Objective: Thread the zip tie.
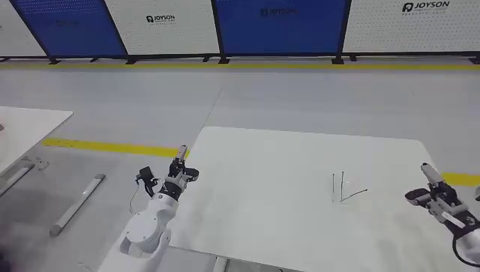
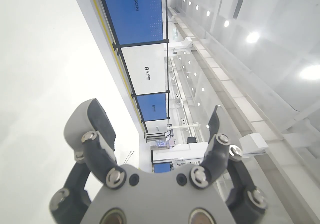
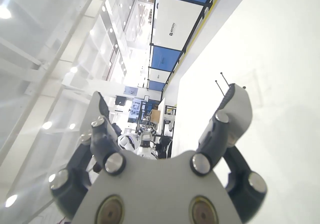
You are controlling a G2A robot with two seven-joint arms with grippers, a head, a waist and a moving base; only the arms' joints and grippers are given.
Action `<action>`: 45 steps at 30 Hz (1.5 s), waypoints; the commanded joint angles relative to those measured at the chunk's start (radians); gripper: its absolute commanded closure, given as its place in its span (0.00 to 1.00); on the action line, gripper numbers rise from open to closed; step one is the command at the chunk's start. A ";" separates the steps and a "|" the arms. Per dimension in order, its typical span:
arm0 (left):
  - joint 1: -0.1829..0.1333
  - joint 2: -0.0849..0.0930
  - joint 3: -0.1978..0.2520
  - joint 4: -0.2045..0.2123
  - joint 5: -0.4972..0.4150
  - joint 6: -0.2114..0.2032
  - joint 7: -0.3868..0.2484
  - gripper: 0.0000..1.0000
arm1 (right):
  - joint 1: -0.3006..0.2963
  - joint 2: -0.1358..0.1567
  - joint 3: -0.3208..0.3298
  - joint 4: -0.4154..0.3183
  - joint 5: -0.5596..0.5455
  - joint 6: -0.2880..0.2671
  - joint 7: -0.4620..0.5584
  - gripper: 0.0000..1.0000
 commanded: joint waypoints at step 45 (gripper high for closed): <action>0.000 0.000 0.000 0.000 0.000 0.000 0.000 0.00 | 0.712 0.040 -0.384 0.763 -0.250 0.037 0.763 0.00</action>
